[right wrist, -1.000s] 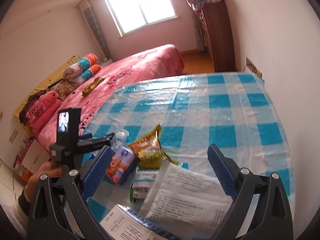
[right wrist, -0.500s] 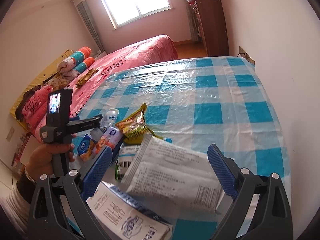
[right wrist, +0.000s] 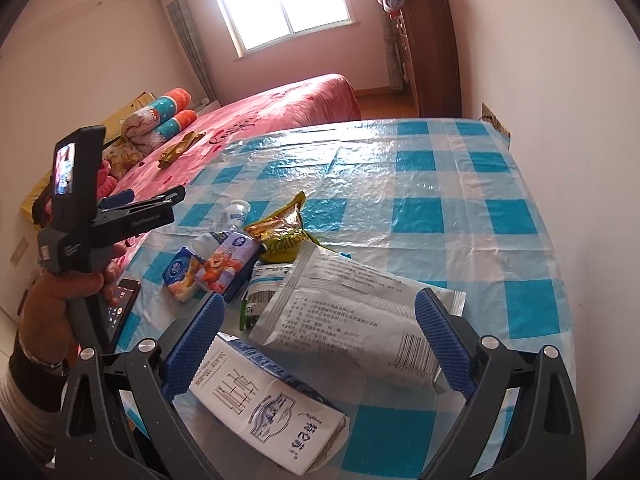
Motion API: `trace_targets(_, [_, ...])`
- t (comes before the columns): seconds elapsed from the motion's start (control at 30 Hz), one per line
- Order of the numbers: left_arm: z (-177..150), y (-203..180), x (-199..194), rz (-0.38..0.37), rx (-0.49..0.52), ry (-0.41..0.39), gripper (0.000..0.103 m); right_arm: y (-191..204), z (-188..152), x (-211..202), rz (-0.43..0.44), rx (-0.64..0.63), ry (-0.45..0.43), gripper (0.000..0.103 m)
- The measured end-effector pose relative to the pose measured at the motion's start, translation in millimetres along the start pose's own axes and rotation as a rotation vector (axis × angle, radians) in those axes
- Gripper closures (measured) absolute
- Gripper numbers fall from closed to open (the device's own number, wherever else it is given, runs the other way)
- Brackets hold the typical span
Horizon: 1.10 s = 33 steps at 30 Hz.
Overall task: Collect trash
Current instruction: 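Move both open tools toward the white bottle and white printed packet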
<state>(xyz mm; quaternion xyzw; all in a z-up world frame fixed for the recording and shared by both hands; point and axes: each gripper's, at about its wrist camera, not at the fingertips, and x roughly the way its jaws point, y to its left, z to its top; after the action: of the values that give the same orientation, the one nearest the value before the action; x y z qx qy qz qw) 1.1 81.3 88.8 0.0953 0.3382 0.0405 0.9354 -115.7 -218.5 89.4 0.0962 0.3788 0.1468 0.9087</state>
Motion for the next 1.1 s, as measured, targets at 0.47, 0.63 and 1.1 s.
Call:
trace_targets(0.47, [-30.8,-5.0,-77.6,-0.096,-0.02,-0.074,0.004,23.5,-15.4,-41.1,-0.024,-0.048,-0.043,0.008])
trace_targets(0.63, [-47.9,-2.3,-95.1,-0.107,-0.029,-0.079,0.004,26.8,-27.2,-48.4,-0.027,-0.043,-0.033,0.008])
trace_targets(1.1, [-101.7,-5.4,-114.1,-0.202,-0.036,-0.017,0.004,29.3,-62.1,-57.8,-0.049,-0.03,-0.001,0.008])
